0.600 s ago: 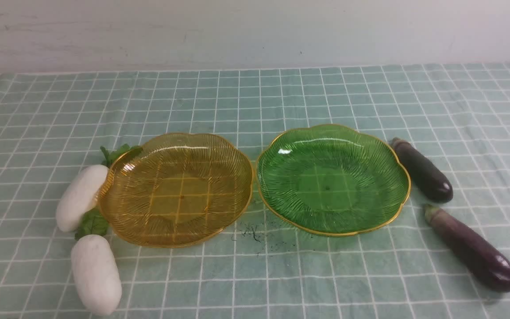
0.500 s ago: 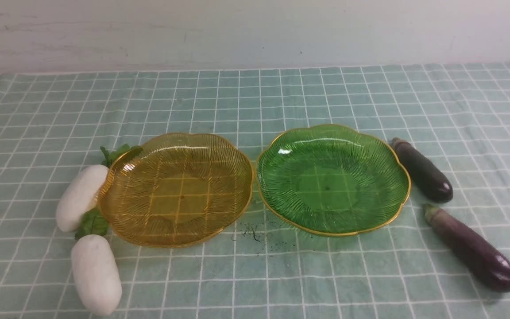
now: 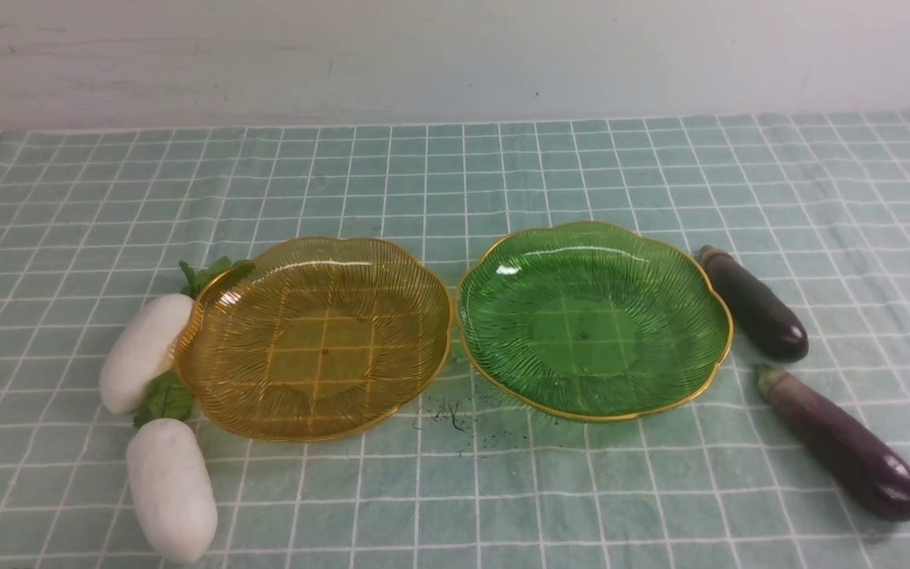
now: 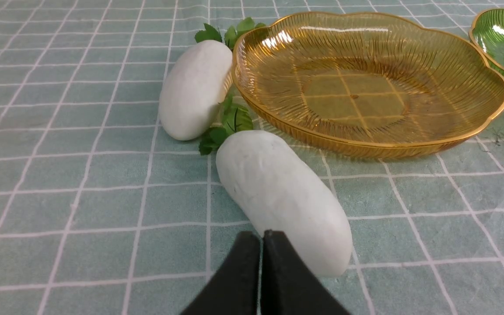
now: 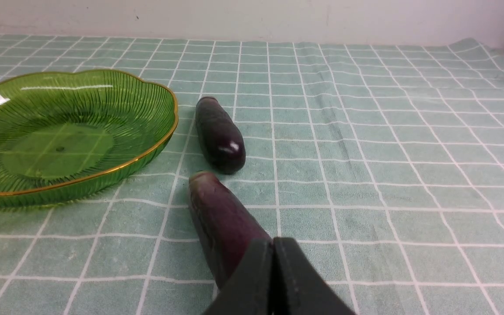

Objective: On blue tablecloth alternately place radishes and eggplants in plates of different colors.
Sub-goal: 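Put the eggplants into the green plate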

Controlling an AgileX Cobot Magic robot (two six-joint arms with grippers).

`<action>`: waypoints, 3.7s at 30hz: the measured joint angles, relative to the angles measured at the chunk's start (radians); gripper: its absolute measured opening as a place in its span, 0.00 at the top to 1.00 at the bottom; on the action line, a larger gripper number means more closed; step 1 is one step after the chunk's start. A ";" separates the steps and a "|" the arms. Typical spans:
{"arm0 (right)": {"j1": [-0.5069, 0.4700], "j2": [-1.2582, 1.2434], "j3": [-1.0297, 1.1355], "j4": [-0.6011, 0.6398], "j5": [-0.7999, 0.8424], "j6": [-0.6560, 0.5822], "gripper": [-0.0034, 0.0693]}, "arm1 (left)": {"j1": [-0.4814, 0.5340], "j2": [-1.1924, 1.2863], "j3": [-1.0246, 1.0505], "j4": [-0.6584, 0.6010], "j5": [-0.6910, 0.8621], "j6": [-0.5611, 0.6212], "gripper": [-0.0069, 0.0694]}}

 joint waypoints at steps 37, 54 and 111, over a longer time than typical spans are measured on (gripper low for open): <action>0.000 0.000 0.003 0.353 -0.019 0.206 0.96 | 0.000 0.000 0.000 -0.312 0.003 -0.121 0.92; 0.000 0.001 -0.169 0.682 0.041 0.094 0.96 | 0.000 0.003 -0.116 -0.962 -0.025 -0.116 0.92; 0.000 1.749 -1.023 0.175 0.548 -0.317 0.46 | -0.005 1.049 -0.709 -0.367 0.464 0.097 0.91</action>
